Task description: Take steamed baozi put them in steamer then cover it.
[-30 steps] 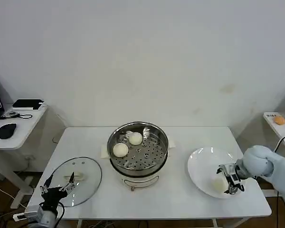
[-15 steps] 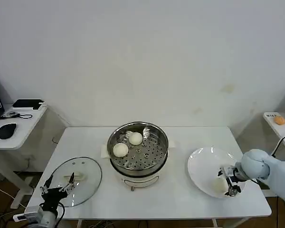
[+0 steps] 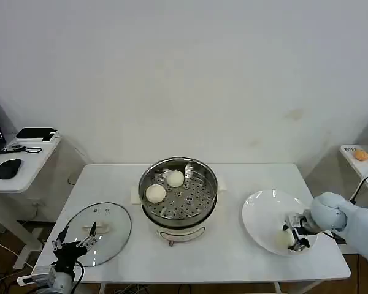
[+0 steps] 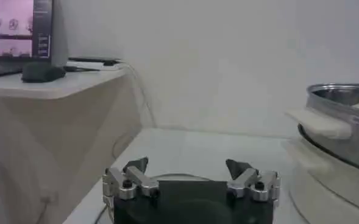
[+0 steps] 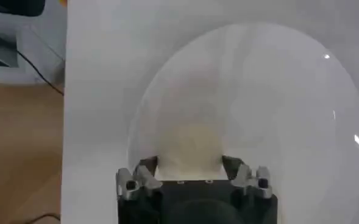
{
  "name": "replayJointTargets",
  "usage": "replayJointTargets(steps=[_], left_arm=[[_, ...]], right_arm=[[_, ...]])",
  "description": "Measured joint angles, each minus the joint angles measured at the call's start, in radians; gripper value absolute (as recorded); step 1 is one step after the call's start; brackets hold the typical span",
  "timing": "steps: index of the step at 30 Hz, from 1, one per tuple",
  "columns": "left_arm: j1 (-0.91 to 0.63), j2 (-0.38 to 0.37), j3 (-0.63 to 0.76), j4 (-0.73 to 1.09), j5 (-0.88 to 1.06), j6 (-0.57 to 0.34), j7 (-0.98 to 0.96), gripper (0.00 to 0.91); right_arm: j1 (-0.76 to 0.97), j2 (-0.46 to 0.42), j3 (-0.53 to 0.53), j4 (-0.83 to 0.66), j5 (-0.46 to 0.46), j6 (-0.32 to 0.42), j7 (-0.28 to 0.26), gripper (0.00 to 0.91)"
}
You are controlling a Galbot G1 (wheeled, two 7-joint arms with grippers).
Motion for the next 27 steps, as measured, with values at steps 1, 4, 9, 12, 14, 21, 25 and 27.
replayJointTargets(steps=[1, 4, 9, 12, 14, 21, 25, 27], left_arm=[[0.0, 0.0, 0.0, -0.001, 0.0, 0.0, 0.0, 0.907], [0.0, 0.001, -0.001, -0.004, 0.0, 0.0, 0.0, 0.907], [-0.001, 0.004, -0.001, -0.006, -0.001, 0.0, 0.0, 0.907], [-0.004, 0.005, 0.0, -0.007, -0.001, 0.0, 0.0, 0.907], [-0.007, 0.006, 0.0, -0.006, -0.001, 0.0, 0.0, 0.907], [-0.015, 0.008, 0.0, 0.0, -0.001, 0.0, 0.0, 0.907], [-0.014, 0.005, 0.0, -0.002, 0.0, 0.0, 0.0, 0.907], [-0.011, 0.003, 0.0, -0.006, 0.0, 0.0, 0.0, 0.907]], right_arm=[[0.002, -0.002, 0.0, 0.002, 0.002, 0.0, -0.003, 0.605], [0.014, -0.008, -0.003, 0.008, 0.009, 0.0, -0.011, 0.605], [0.061, -0.014, -0.018, 0.018, 0.027, 0.004, -0.024, 0.615], [0.113, -0.011, -0.029, 0.017, 0.045, 0.008, -0.028, 0.615], [0.153, -0.007, -0.034, 0.013, 0.057, 0.009, -0.031, 0.615], [0.312, 0.032, -0.064, -0.007, 0.114, 0.001, -0.047, 0.615], [0.408, 0.074, -0.091, -0.023, 0.15, 0.0, -0.051, 0.615], [0.462, 0.101, -0.114, -0.032, 0.168, 0.001, -0.053, 0.615]])
